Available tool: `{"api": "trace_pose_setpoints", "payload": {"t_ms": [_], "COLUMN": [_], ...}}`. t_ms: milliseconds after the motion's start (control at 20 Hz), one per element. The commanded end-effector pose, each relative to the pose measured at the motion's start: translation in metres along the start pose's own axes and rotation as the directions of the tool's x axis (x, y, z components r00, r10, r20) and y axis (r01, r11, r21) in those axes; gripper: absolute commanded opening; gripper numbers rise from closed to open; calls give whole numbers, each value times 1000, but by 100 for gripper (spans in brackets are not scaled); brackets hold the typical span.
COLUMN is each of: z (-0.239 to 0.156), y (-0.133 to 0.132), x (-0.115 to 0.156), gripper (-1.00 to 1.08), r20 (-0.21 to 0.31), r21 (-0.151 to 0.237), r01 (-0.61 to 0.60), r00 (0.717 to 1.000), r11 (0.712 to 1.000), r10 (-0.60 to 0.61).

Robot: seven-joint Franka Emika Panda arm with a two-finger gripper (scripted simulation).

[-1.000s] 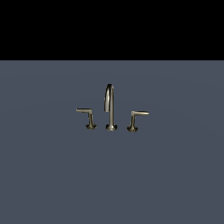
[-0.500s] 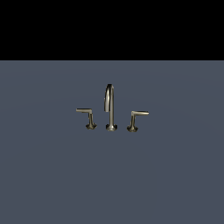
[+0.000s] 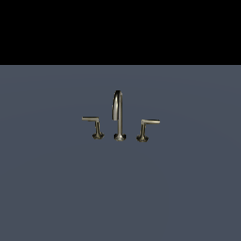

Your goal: Turn on the faucet by rotating a designated handle.

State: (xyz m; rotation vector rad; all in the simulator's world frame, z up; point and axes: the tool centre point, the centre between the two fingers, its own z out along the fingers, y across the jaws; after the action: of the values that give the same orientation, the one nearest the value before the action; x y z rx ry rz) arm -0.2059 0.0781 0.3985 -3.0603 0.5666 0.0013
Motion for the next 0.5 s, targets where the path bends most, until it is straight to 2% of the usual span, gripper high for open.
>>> {"api": "trace_pose_setpoints", "payload": {"t_ms": [0, 450], "z": [13, 58], "y": [-11, -49], "x": [4, 25], "gripper": [-100, -100], "r20": [-1, -2], "r21": [0, 1], "r01": [-54, -240], "r00": [999, 971], "r11": [999, 971], "r10": [54, 240]}}
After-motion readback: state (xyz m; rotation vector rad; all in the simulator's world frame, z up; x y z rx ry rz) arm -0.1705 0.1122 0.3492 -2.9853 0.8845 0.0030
